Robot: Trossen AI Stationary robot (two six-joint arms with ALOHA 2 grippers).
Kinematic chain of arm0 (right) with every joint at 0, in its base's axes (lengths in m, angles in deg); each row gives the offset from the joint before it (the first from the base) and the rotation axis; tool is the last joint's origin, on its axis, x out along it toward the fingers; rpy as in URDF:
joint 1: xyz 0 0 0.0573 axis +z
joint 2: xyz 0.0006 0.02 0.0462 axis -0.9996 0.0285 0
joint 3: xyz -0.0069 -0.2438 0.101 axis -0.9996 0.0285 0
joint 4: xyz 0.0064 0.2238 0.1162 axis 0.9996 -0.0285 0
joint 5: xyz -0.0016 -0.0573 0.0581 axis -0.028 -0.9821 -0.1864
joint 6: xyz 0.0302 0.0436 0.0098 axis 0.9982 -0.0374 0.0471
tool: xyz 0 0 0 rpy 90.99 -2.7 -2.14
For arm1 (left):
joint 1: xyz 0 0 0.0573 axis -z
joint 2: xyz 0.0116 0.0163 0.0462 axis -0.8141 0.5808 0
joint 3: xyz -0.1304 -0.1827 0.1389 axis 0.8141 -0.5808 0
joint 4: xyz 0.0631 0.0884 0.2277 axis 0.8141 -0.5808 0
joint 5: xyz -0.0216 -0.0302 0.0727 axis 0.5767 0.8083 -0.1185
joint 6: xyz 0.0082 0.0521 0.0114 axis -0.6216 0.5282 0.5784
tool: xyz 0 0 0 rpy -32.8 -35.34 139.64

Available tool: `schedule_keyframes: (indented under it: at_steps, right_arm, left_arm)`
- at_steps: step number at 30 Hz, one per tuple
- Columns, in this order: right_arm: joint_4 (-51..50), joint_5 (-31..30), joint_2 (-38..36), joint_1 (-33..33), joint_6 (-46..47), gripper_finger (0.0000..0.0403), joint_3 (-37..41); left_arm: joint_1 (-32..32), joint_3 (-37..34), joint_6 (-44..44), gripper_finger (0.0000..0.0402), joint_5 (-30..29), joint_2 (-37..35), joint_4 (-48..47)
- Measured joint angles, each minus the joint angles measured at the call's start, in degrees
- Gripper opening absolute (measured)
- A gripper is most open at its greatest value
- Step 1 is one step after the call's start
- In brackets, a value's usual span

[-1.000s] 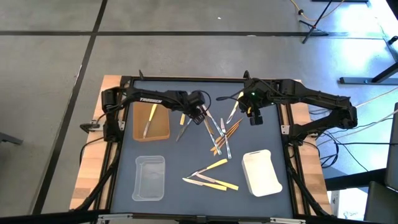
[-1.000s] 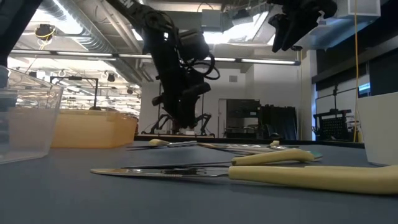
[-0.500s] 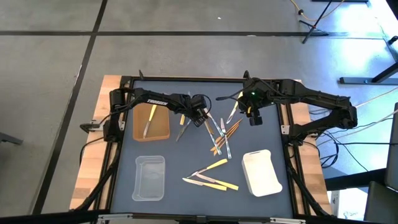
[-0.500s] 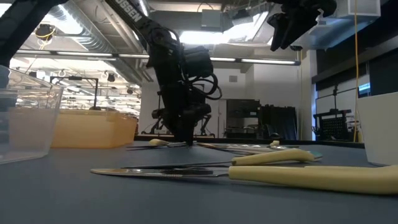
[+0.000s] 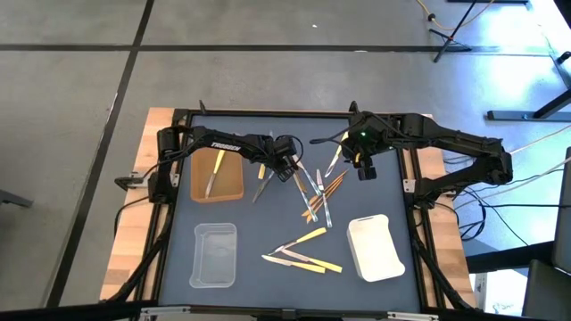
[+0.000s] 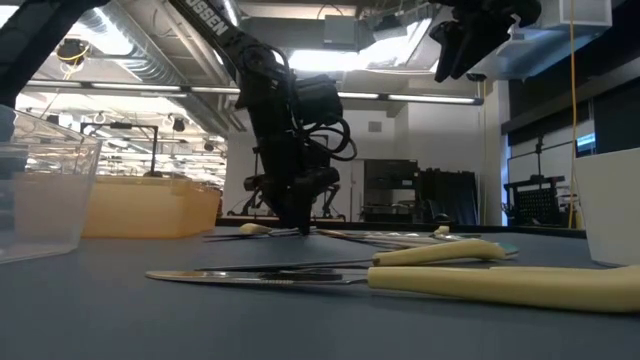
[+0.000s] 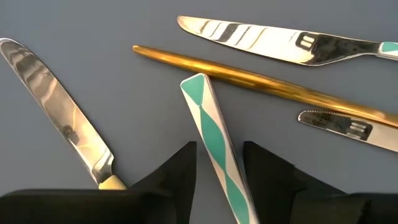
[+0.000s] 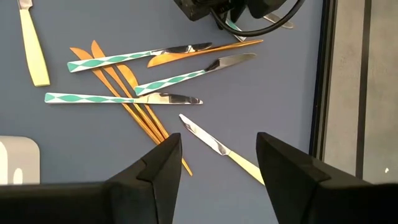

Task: Sort silverware by color (type)
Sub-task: Put the green knife into the transparent bin

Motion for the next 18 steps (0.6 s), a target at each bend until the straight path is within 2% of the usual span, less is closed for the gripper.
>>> schedule_keyframes:
  at_steps: [12,18]
  right_arm:
    - [0.00,-0.02,0.00,0.00,0.02,0.0195,0.00]
    - [-0.02,-0.02,0.00,0.00,0.02,0.0195,0.00]
  left_arm:
    - [-0.02,-0.02,-0.37,0.0050,0.02,0.00,0.00]
    - [-0.37,-0.02,-1.88,0.0043,0.64,0.00,0.07]
